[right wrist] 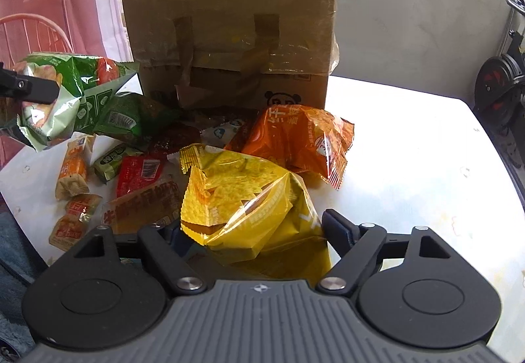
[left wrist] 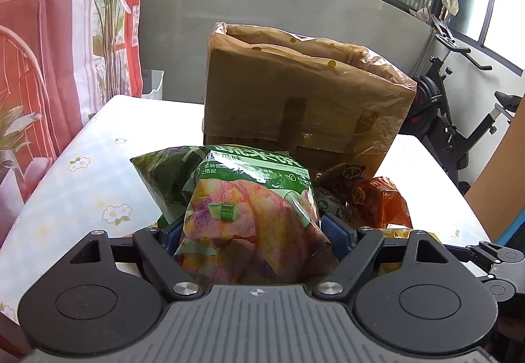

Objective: Organize snacks
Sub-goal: 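Lift both held chip bags and carry them over the cardboard box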

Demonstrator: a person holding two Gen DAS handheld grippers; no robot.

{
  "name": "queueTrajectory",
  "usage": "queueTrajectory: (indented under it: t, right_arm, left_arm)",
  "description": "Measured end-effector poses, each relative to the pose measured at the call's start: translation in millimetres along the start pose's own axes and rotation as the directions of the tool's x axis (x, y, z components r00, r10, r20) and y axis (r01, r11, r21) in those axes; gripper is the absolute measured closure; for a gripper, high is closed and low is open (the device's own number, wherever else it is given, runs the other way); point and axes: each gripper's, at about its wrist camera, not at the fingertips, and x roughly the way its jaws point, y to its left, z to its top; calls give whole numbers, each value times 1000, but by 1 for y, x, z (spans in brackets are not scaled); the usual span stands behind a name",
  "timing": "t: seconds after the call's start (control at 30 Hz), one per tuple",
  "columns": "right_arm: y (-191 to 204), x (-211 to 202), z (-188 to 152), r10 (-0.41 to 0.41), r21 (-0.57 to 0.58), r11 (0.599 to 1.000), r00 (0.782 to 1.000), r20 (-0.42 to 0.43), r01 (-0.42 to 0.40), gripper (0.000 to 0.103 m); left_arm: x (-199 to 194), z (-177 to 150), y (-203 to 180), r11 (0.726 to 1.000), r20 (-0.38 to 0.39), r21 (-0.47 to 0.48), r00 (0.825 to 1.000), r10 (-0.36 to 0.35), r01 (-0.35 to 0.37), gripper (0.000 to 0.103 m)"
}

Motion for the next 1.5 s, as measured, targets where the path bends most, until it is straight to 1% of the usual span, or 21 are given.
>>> queueTrajectory:
  t: [0.07, 0.17, 0.27, 0.33, 0.43, 0.47, 0.5, 0.57, 0.6, 0.63, 0.77, 0.87, 1.03, 1.13, 1.23, 1.37, 1.47, 1.5]
  right_arm:
    - [-1, -10, -1, 12, 12, 1000, 1000, 19, -13, 22]
    - [-1, -24, 3, 7, 9, 1000, 998, 62, -7, 24]
    - [-2, -31, 7, -7, 24, 1000, 995, 99, 5, 27]
    - [-2, -34, 9, 1, 29, 1000, 994, 111, -4, 28]
    - [5, -28, 9, -1, -14, 1000, 995, 104, 2, 28]
    - [6, -25, 9, 8, -17, 1000, 995, 101, -6, 26]
    - [7, -20, 8, 12, -18, 1000, 997, 80, -10, 23]
    - [14, -8, 6, -30, -62, 998, 999, 19, 31, 23]
    - [17, -4, 3, -48, -89, 995, 999, 7, 48, 23]
    - [19, -1, 0, -57, -110, 992, 998, 3, 57, 23]
    - [17, 10, -6, -62, -118, 991, 998, -26, 58, 23]
    - [18, 18, -9, -73, -143, 987, 996, -46, 66, 20]
    - [28, 26, -15, -141, -240, 964, 987, -76, 119, 18]
    - [34, 33, -20, -169, -281, 949, 983, -76, 141, 16]
    - [32, 34, -22, -175, -282, 948, 982, -70, 148, 17]
    - [26, 33, -20, -165, -236, 961, 984, -66, 145, 18]
    - [23, 32, -20, -163, -219, 965, 985, -64, 146, 17]
    - [23, 32, -20, -156, -214, 967, 986, -64, 139, 16]
  left_arm:
    - [-2, -1, 1, 1000, 11, 1, 1000, -1, 1, 19]
    - [-7, -3, 2, 1000, 23, 11, 1000, -8, 8, 19]
    - [-10, -5, 1, 1000, 26, 18, 1000, -14, 13, 19]
    - [-11, -6, 1, 1000, 29, 19, 999, -16, 15, 19]
    - [-12, -6, 2, 1000, 31, 13, 999, -17, 17, 19]
    - [-12, -7, 2, 1000, 31, 12, 999, -18, 17, 19]
    - [-12, -7, 3, 1000, 30, 12, 999, -18, 18, 19]
    - [-12, -7, 4, 1000, 28, 9, 999, -17, 17, 19]
    - [-12, -7, 4, 1000, 28, 6, 999, -17, 17, 19]
    - [-12, -7, 5, 1000, 28, 5, 999, -16, 16, 19]
    - [-10, -7, 6, 1000, 16, -2, 1000, -12, 12, 19]
    - [-9, -7, 5, 1000, 11, 3, 1000, -13, 13, 19]
    - [-6, -7, 6, 1000, 4, 3, 1000, -13, 13, 19]
    - [-5, -7, 8, 1000, -3, 2, 1000, -9, 9, 19]
    - [-5, -7, 7, 1000, -5, 1, 1000, -2, 2, 19]
    - [-5, -7, 6, 1000, -4, 0, 1000, 6, -6, 19]
    - [-5, -8, 6, 1000, 0, 3, 1000, 15, -15, 18]
    - [-6, -8, 6, 1000, 2, 4, 1000, 17, -17, 18]
